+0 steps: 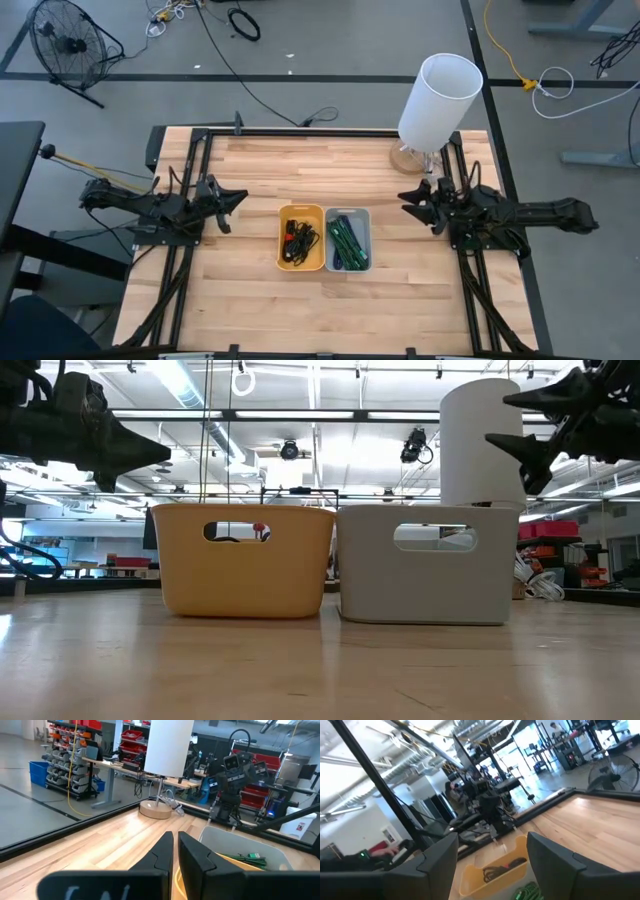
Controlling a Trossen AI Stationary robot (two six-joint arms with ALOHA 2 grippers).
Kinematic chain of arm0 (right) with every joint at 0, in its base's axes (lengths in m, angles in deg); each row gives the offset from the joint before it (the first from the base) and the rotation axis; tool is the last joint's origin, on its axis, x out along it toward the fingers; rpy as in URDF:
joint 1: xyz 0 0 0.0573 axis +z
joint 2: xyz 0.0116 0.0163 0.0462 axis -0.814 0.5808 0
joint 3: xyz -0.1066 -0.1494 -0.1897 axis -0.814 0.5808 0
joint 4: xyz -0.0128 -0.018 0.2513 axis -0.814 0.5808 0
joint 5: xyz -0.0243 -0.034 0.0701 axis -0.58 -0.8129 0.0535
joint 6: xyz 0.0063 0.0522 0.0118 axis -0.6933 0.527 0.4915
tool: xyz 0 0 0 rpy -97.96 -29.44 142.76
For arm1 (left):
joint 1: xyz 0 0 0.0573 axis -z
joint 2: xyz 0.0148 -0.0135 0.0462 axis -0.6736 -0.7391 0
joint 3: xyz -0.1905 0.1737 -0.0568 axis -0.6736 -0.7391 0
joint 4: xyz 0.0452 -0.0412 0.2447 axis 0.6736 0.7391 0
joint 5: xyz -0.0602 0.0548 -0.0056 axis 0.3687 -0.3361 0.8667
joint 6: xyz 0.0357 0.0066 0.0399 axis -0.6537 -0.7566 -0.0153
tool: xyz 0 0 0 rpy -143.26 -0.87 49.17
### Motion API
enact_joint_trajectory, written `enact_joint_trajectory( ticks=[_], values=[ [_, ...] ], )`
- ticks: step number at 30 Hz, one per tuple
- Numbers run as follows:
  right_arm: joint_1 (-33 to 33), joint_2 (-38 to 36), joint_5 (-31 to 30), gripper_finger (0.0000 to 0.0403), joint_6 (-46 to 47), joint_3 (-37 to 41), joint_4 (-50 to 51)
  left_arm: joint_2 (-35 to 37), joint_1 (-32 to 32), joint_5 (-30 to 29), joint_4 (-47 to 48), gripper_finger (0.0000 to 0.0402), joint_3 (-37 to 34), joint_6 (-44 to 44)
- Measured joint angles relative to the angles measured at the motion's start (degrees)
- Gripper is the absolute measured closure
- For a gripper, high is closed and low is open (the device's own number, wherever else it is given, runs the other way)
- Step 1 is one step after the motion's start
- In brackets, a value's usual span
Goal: Pick & Place USB Port
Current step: Return to Home Position
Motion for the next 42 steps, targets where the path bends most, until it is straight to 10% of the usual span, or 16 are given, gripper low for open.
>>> enact_joint_trajectory(
  ticks=[12,42],
  values=[
    [0.0,-13.23,-0.02,0.0166,-0.02,-0.03,3.37,0.11,-8.88,3.71,0.02,0.0374,-0.01,-0.01],
    [-0.17,-12.18,0.0,0.0166,-0.02,-0.07,5.29,2.47,-12.44,5.18,-0.16,0.0374,-0.05,-0.36]
  ],
)
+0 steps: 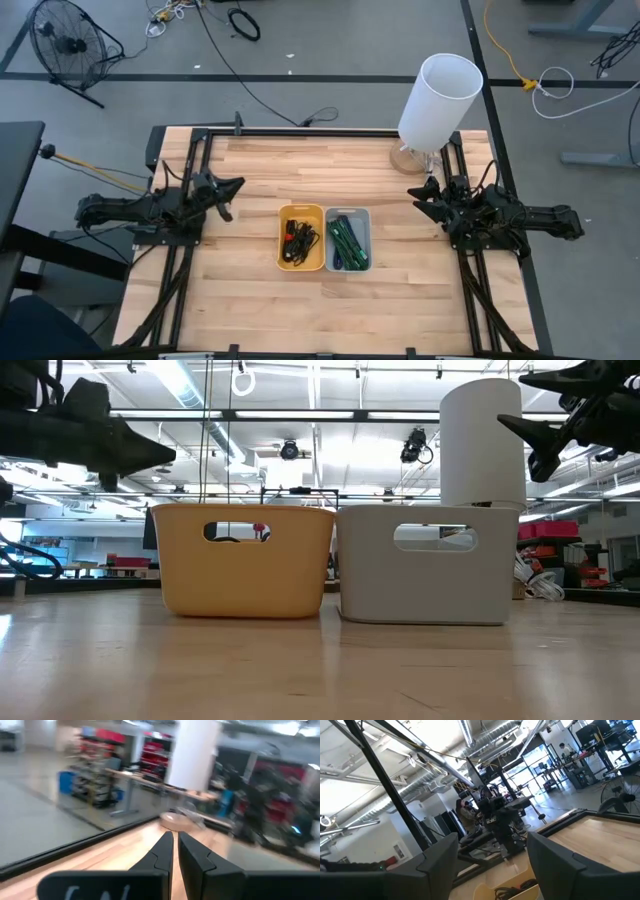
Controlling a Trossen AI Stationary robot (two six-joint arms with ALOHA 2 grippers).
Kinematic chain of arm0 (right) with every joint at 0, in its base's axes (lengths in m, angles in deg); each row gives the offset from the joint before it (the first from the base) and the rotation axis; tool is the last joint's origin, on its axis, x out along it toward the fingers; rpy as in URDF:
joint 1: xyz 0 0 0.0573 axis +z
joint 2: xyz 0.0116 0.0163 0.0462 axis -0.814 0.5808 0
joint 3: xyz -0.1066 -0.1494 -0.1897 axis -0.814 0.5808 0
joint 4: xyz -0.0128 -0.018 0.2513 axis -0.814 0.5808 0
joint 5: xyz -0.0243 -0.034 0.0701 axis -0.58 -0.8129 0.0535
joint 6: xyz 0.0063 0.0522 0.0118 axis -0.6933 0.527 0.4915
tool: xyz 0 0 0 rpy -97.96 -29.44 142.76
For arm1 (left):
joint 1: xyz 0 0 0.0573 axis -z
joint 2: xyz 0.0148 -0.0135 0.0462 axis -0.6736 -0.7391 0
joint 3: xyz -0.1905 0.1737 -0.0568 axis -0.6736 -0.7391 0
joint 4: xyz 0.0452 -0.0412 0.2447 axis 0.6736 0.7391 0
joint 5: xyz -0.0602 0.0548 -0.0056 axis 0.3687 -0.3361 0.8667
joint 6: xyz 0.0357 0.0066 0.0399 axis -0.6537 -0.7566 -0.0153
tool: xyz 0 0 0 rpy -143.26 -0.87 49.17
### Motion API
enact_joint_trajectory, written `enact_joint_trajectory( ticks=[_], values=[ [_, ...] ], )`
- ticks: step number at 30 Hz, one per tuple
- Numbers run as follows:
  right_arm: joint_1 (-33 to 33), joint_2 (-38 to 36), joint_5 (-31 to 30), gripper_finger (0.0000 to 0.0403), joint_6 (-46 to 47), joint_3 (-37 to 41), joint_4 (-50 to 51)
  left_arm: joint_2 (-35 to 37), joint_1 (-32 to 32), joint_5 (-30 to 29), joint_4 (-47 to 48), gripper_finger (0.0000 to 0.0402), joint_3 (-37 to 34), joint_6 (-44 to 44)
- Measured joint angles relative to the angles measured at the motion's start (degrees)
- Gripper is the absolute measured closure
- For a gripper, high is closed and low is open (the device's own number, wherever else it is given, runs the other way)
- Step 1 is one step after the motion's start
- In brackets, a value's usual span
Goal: Pick & Place USB Port
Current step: Return to Home Position
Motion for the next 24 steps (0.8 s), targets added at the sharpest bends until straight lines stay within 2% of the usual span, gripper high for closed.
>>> enact_joint_trajectory(
  ticks=[5,10,16,24],
  values=[
    [0.0,0.0,-0.02,0.0166,0.0,0.0,-0.02,-0.17,0.02,11.24,1.02,0.0374,0.02,-12.58],
    [0.0,0.0,-0.02,0.0166,0.0,0.02,0.0,-0.17,-0.02,17.99,0.92,0.0374,0.0,-14.39],
    [0.01,0.0,-0.02,0.0166,0.0,0.02,-0.02,-0.28,-0.02,18.49,0.77,0.0374,-0.02,-11.31],
    [0.0,0.0,-0.02,0.0166,0.0,0.04,-0.03,-0.28,-0.03,18.44,0.34,0.0374,-0.02,-11.57]
  ],
)
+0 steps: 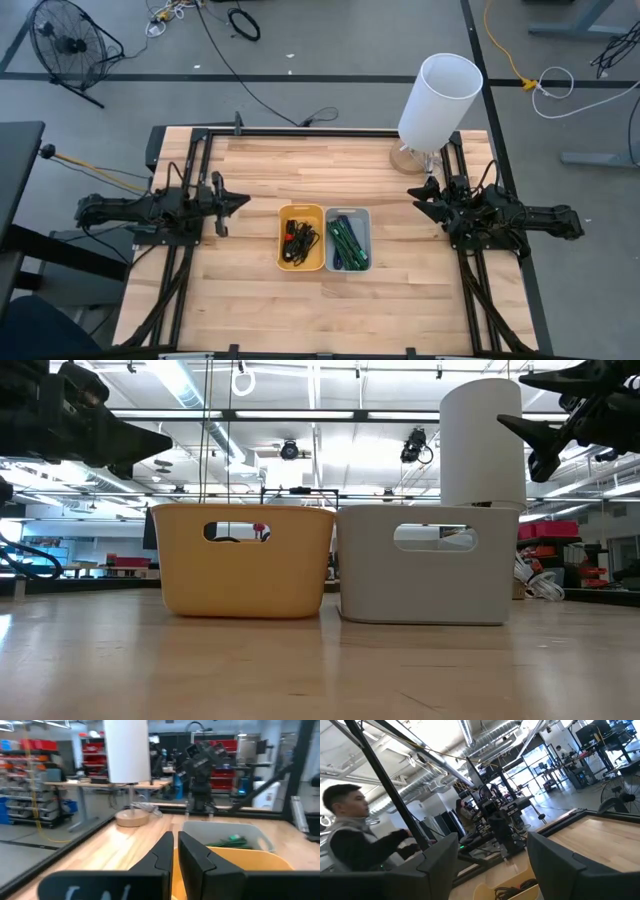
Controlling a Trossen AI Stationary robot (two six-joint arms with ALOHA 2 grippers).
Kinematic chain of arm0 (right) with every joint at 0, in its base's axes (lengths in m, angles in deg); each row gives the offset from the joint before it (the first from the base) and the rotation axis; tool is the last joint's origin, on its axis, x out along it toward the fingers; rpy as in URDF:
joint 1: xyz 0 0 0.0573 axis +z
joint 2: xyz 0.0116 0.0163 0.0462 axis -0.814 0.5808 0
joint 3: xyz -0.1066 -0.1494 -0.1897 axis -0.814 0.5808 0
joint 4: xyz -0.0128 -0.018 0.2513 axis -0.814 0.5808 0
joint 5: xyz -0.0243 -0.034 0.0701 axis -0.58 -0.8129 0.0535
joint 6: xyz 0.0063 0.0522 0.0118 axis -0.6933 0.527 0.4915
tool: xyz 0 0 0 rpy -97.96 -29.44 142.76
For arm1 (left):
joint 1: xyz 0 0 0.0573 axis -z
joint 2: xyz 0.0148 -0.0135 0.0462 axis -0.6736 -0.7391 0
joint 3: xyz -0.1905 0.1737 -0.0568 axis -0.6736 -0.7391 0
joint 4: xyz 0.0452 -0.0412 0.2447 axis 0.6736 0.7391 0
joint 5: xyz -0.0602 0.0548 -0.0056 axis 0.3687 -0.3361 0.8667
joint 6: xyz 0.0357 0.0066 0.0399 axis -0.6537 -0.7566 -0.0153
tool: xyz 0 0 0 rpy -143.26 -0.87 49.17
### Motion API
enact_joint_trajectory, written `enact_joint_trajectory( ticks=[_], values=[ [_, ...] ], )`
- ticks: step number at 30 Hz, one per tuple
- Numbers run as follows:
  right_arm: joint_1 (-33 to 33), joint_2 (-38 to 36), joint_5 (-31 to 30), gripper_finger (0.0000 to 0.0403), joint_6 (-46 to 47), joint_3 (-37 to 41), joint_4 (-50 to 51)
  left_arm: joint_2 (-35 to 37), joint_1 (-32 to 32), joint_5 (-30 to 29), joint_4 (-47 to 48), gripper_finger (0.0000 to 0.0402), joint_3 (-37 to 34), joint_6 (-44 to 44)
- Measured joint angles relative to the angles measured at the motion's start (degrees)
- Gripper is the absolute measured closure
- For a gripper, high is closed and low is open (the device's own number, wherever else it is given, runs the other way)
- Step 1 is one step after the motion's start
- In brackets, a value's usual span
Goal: Pick & Place USB Port
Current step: Return to Home Position
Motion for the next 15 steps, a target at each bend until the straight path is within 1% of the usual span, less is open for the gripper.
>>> enact_joint_trajectory(
  ticks=[1,4,15],
  values=[
    [0.0,0.0,0.0,0.0166,0.0,0.0,-0.01,0.14,-0.36,0.75,0.27,0.0374,0.01,0.26],
    [0.0,0.02,0.06,0.0166,0.0,0.0,0.01,-0.36,-0.96,-0.26,-0.8,0.0374,0.47,0.24],
    [0.02,0.13,-0.42,0.0166,0.0,0.04,0.03,-0.88,-1.0,-0.04,-0.55,0.0374,0.68,0.26]
  ],
)
